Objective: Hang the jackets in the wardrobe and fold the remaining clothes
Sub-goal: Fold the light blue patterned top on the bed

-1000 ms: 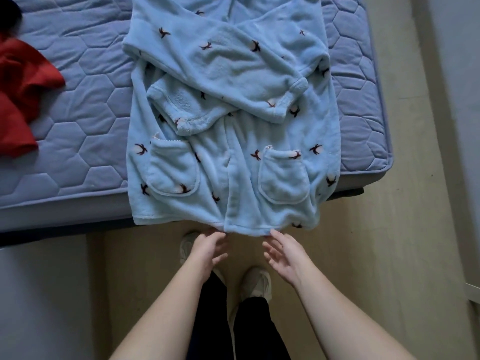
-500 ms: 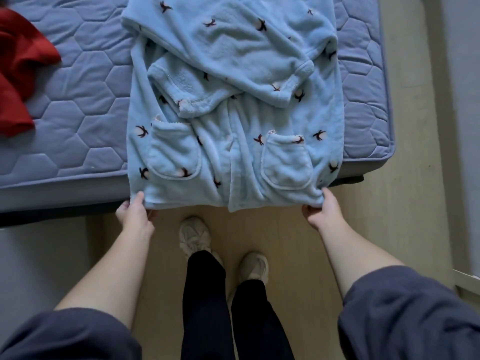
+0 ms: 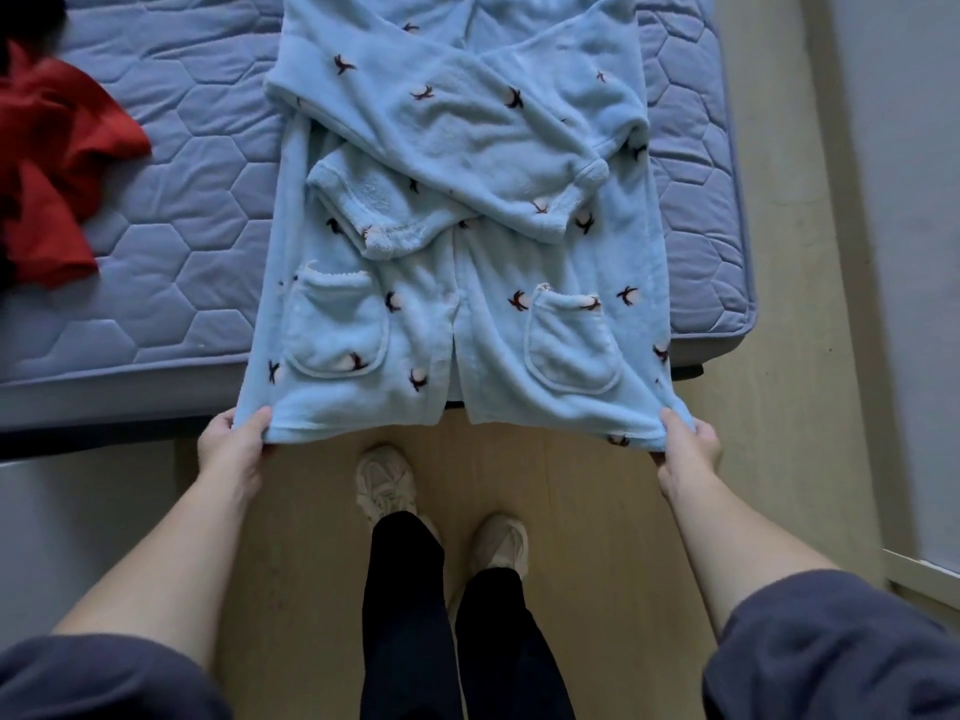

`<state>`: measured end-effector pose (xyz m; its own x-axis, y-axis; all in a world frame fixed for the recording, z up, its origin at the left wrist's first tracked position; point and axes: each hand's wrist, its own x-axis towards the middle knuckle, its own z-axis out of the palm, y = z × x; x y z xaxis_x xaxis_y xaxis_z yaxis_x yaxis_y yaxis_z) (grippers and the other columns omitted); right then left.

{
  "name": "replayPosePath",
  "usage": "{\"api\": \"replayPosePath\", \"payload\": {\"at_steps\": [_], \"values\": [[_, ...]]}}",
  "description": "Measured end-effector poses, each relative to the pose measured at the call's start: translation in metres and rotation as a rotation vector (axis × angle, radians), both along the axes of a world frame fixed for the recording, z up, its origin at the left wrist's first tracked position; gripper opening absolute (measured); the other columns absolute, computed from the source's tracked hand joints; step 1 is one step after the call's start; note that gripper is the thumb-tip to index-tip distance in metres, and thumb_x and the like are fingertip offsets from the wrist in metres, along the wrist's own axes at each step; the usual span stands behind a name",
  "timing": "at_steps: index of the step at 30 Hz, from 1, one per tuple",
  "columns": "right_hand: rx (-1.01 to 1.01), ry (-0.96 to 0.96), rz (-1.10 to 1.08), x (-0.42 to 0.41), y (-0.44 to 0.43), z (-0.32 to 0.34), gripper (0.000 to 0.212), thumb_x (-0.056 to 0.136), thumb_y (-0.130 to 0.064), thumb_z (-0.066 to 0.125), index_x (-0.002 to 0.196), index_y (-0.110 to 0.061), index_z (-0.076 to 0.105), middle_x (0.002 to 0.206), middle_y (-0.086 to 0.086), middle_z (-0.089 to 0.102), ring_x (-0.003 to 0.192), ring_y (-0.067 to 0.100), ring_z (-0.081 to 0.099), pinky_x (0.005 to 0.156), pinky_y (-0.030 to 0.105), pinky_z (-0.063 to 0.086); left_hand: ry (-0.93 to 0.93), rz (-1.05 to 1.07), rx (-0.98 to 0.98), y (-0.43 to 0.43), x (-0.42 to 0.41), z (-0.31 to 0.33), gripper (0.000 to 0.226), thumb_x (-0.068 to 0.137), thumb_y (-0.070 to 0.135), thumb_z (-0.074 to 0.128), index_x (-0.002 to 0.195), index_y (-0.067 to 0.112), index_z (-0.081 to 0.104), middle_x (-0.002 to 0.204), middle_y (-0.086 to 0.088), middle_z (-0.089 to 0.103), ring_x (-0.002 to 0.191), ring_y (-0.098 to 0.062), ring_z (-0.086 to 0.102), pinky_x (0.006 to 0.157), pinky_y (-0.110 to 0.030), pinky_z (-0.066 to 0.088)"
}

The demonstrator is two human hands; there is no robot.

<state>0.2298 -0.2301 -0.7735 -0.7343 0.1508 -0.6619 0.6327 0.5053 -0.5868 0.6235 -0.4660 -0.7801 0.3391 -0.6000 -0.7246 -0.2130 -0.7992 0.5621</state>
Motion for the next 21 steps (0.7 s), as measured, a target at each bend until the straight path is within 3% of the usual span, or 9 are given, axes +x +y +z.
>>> {"api": "replayPosePath", "payload": {"at_steps": [2, 4, 7, 12, 16, 19, 21], "values": [[-0.075, -0.063, 0.011, 0.005, 0.005, 0.007, 0.015, 0.088, -0.016, 0.068, 0.096, -0.006, 0.059, 0.097, 0.012, 0.064, 0.086, 0.025, 0.06, 0.086, 0.04, 0.051, 0.026, -0.014, 0.01, 0.007, -0.001, 0.004, 0.031, 0.088, 0.014, 0.066, 0.118, 0.006, 0.062, 0.103, -0.009, 0.065, 0.088, -0.021, 0.063, 0.081, -0.034, 0.05], [-0.131, -0.135, 0.045, 0.011, 0.018, 0.02, 0.009, 0.09, -0.015, 0.066, 0.086, -0.008, 0.062, 0.093, 0.01, 0.067, 0.084, 0.024, 0.064, 0.088, 0.04, 0.053, 0.035, -0.054, 0.031, 0.017, 0.0, 0.016, 0.025, 0.089, 0.016, 0.066, 0.113, 0.009, 0.064, 0.098, -0.006, 0.066, 0.087, -0.021, 0.063, 0.081, -0.034, 0.05], [-0.125, -0.204, 0.105, 0.016, 0.038, 0.05, 0.008, 0.092, -0.012, 0.063, 0.084, -0.011, 0.063, 0.086, 0.005, 0.068, 0.076, 0.017, 0.065, 0.083, 0.036, 0.054, -0.032, -0.172, 0.053, 0.034, 0.007, 0.045, 0.015, 0.089, 0.016, 0.066, 0.103, 0.012, 0.063, 0.087, -0.002, 0.064, 0.077, -0.018, 0.061, 0.077, -0.034, 0.049], [-0.082, -0.22, 0.083, 0.024, 0.067, 0.117, 0.013, 0.093, -0.006, 0.06, 0.081, -0.009, 0.059, 0.082, 0.006, 0.064, 0.07, 0.017, 0.061, 0.053, 0.022, 0.056, -0.102, -0.221, 0.14, 0.068, 0.025, 0.101, 0.01, 0.087, 0.01, 0.066, 0.097, 0.008, 0.064, 0.088, -0.01, 0.064, 0.087, -0.029, 0.061, 0.086, -0.042, 0.051], [-0.034, -0.243, 0.093, 0.035, 0.089, 0.178, 0.017, 0.093, -0.004, 0.058, 0.077, -0.008, 0.056, 0.079, 0.007, 0.061, 0.066, 0.016, 0.059, 0.061, 0.031, 0.055, -0.092, -0.177, 0.211, 0.094, 0.035, 0.153, 0.017, 0.086, 0.008, 0.067, 0.103, 0.006, 0.064, 0.101, -0.016, 0.066, 0.095, -0.035, 0.063, 0.092, -0.051, 0.051], [-0.028, -0.256, 0.107, 0.037, 0.101, 0.223, 0.015, 0.094, -0.005, 0.056, 0.079, -0.008, 0.056, 0.082, 0.008, 0.06, 0.07, 0.018, 0.058, 0.068, 0.032, 0.052, -0.034, -0.138, 0.266, 0.108, 0.04, 0.193, 0.023, 0.088, 0.007, 0.064, 0.11, -0.001, 0.061, 0.105, -0.02, 0.065, 0.092, -0.036, 0.063, 0.089, -0.052, 0.052], [-0.005, -0.257, 0.141, 0.037, 0.106, 0.246, 0.015, 0.094, -0.005, 0.055, 0.08, -0.008, 0.056, 0.082, 0.009, 0.061, 0.069, 0.018, 0.058, 0.067, 0.032, 0.052, 0.002, -0.097, 0.276, 0.114, 0.042, 0.219, 0.023, 0.088, 0.005, 0.063, 0.109, -0.003, 0.06, 0.1, -0.02, 0.065, 0.084, -0.035, 0.063, 0.073, -0.047, 0.058]]}}
